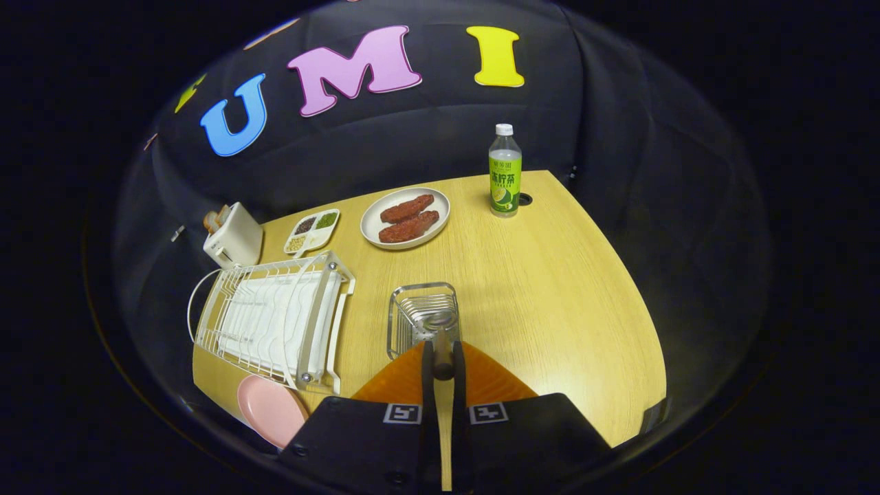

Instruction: Take the plate from the dish rack, then take the spoon from the basket and place it into the plate.

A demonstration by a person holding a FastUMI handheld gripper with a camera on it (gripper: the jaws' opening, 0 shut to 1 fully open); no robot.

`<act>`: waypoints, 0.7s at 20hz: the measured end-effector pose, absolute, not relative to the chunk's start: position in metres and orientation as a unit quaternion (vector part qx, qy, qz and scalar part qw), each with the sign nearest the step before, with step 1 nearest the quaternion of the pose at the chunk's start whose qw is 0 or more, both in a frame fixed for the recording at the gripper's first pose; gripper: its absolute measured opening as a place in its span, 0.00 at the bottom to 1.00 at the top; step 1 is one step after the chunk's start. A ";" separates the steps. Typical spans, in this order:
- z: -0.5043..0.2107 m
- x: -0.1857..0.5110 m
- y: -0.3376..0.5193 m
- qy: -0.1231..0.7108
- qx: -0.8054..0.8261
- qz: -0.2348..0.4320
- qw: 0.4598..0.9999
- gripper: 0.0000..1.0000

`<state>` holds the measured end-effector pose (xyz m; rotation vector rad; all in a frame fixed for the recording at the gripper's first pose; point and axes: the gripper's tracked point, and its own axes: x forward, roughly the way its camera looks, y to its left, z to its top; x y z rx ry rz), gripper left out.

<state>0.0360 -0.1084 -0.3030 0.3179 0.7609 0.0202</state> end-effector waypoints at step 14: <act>-0.136 -0.043 0.022 0.294 0.143 0.180 0.928 0.10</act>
